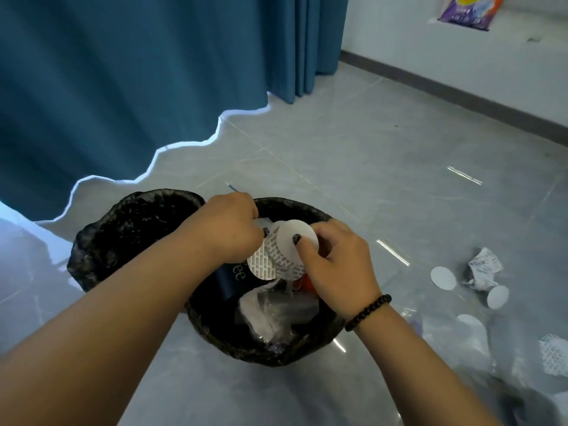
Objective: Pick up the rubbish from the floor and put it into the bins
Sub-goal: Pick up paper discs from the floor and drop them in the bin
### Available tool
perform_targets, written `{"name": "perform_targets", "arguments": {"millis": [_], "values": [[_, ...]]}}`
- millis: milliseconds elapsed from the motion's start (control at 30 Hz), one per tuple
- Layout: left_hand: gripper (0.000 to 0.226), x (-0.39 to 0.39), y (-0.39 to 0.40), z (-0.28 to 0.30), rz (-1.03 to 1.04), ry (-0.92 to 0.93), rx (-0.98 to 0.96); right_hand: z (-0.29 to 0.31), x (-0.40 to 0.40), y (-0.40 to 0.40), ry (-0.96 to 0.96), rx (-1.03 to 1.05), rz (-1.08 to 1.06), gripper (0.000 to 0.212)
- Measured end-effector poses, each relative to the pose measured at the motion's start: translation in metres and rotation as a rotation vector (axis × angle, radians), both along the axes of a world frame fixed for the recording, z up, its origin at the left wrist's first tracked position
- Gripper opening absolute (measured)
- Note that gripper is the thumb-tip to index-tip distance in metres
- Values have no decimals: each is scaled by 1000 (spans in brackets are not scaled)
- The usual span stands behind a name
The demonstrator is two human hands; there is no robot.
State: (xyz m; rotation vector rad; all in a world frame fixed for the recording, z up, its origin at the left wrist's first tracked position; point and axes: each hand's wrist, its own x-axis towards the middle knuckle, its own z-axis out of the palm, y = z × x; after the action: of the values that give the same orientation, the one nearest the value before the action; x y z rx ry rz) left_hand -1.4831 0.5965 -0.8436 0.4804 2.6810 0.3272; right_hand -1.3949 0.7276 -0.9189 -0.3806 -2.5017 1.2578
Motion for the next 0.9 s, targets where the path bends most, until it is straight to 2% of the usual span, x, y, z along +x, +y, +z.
{"name": "perform_targets", "arguments": {"millis": [133, 300, 433, 533, 667, 800, 900], "values": [[28, 0, 1, 11, 47, 8, 139, -7, -5, -13, -66, 107, 114, 14], [26, 3, 9, 18, 33, -1, 223, -12, 1, -5, -59, 95, 71, 33], [23, 11, 26, 15, -40, -12, 191, -8, 21, 15, -71, 122, 53, 27], [8, 17, 40, 8, -113, -16, 156, -2, 44, 41, -103, 203, 108, 21], [23, 35, 69, 6, -198, -14, 108, 7, 81, 86, -262, 359, 151, 19], [29, 66, 109, 8, -309, -54, 107, 10, 121, 132, -490, 472, 132, 22], [32, 88, 139, 0, -390, -31, 52, 6, 139, 165, -607, 447, 59, 26]]}}
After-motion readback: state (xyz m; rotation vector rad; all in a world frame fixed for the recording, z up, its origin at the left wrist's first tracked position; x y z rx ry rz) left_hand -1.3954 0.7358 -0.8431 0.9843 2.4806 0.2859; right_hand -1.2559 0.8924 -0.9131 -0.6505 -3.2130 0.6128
